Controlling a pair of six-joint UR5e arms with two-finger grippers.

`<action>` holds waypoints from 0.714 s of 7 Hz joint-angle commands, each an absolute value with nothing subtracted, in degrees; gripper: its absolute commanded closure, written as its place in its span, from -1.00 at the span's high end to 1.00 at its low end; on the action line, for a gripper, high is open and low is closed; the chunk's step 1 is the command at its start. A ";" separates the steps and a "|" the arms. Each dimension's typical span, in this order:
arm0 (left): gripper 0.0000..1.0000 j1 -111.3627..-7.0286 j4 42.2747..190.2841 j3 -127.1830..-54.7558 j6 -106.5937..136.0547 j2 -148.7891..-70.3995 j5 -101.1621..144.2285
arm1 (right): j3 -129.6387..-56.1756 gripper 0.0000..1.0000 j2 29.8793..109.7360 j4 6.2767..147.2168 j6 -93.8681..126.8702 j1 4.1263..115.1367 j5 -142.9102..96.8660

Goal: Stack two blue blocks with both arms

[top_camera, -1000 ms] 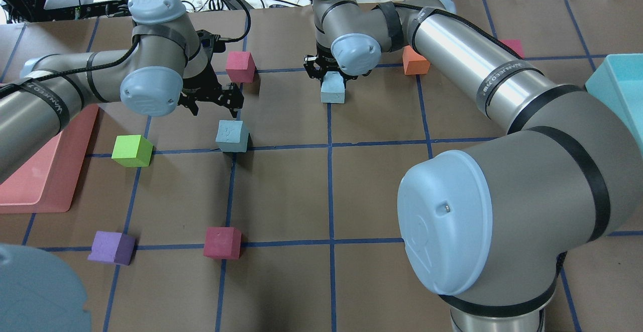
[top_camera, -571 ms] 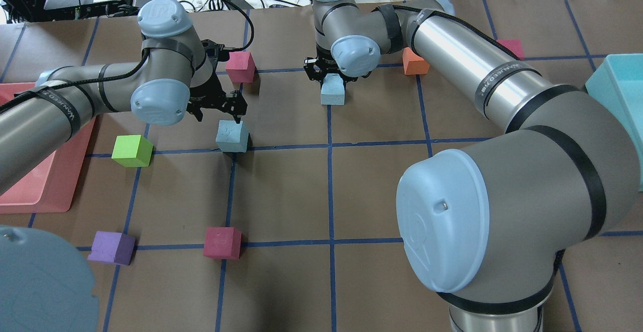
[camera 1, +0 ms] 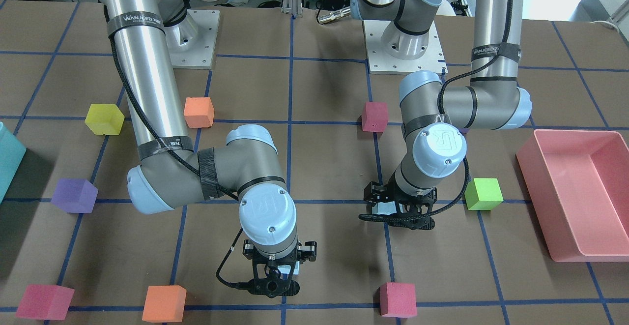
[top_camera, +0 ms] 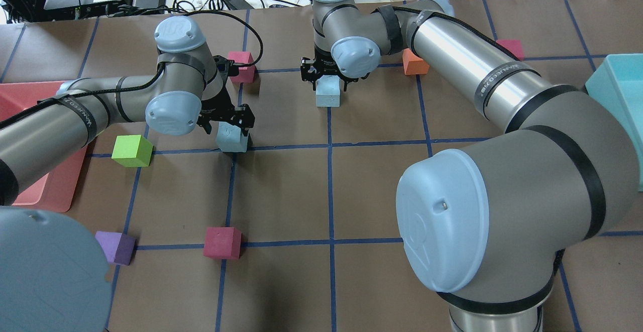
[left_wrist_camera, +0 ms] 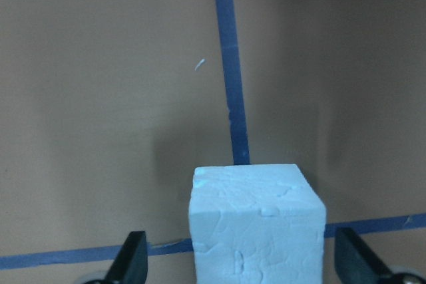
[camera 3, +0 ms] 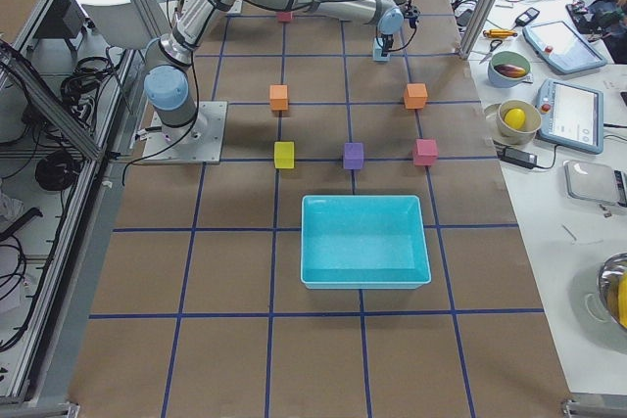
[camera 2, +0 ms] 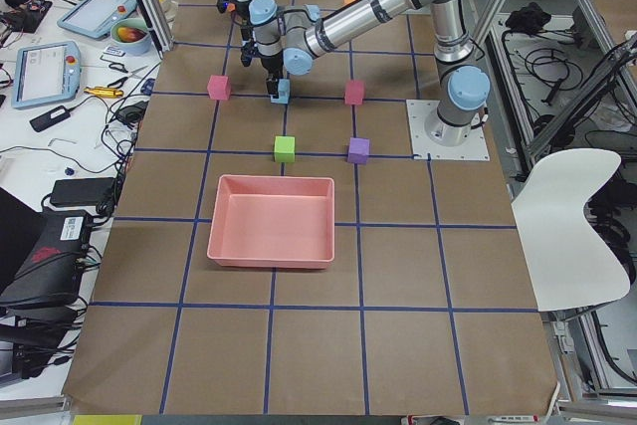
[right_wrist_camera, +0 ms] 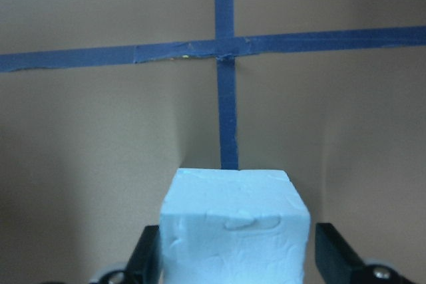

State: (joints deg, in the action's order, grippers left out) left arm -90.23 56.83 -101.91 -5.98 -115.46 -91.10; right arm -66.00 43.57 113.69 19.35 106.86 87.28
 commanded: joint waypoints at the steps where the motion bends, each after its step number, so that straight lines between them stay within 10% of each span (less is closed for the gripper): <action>1: 0.44 -90.26 53.54 -103.36 -5.45 -115.75 -90.88 | -65.83 1.00 44.99 112.86 18.72 106.09 87.45; 3: -0.99 -90.18 53.52 -102.75 -5.53 -115.49 -88.61 | -66.18 1.00 53.39 101.57 18.55 102.42 87.45; 5: -1.00 -91.40 55.27 -99.17 -4.58 -114.26 -88.07 | -68.80 1.00 61.31 94.08 10.16 96.53 87.45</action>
State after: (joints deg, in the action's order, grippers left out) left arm -90.64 54.25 -101.58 -5.24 -114.77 -88.65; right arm -67.05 56.45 98.89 15.29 99.91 87.38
